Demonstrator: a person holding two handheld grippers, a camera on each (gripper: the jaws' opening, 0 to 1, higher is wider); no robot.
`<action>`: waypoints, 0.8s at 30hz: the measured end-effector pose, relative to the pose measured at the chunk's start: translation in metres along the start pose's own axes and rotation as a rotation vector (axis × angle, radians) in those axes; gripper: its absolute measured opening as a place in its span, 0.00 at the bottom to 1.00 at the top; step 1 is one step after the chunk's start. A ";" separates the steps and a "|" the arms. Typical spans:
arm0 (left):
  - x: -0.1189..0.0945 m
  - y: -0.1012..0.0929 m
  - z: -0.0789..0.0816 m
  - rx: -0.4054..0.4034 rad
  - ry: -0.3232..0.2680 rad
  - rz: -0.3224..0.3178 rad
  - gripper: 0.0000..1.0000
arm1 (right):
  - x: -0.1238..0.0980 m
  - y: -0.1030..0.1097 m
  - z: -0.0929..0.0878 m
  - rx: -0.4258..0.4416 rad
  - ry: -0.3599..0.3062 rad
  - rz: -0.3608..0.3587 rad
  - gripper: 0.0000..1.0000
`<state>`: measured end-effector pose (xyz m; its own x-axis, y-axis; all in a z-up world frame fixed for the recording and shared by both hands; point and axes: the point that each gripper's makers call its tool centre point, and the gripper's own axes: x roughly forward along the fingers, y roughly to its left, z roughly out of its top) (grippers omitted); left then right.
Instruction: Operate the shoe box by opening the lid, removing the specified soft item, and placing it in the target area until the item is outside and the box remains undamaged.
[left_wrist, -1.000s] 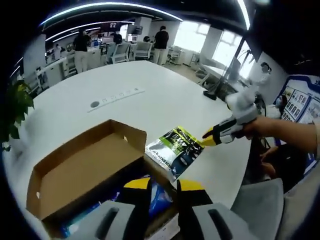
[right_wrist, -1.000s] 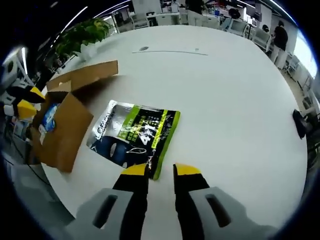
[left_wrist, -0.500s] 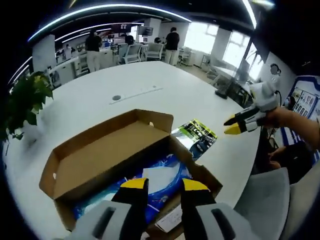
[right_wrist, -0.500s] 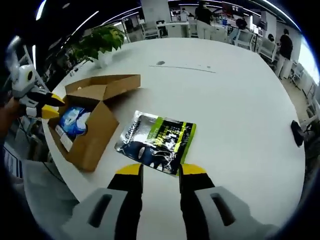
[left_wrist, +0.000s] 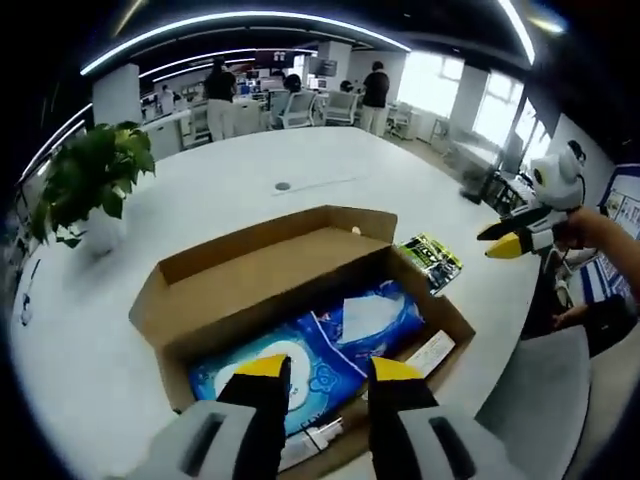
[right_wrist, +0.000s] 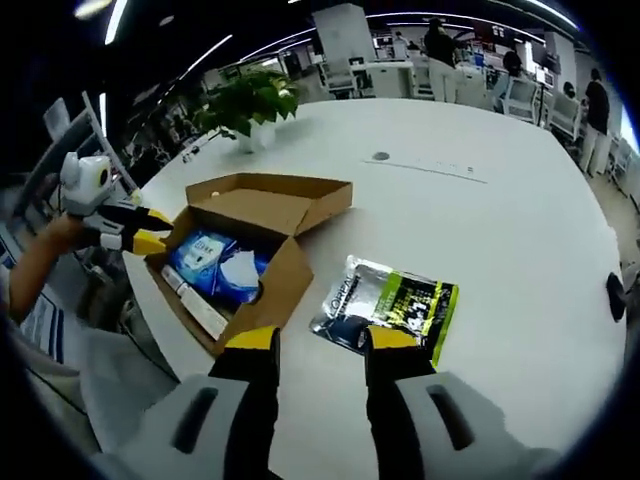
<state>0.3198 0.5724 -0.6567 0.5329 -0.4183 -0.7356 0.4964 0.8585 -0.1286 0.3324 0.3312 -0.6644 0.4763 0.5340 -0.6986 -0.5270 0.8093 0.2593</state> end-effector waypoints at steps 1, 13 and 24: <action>-0.003 0.004 -0.002 -0.007 -0.004 0.009 0.31 | 0.001 0.003 0.001 -0.006 -0.001 0.005 0.31; -0.027 0.040 -0.030 -0.090 -0.030 0.107 0.31 | 0.026 0.059 0.022 -0.060 -0.023 0.125 0.33; -0.041 0.067 -0.055 -0.137 -0.036 0.200 0.28 | 0.053 0.099 0.021 -0.117 0.003 0.204 0.34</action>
<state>0.2933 0.6633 -0.6717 0.6367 -0.2445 -0.7313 0.2826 0.9564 -0.0738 0.3201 0.4446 -0.6613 0.3495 0.6823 -0.6421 -0.6898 0.6512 0.3164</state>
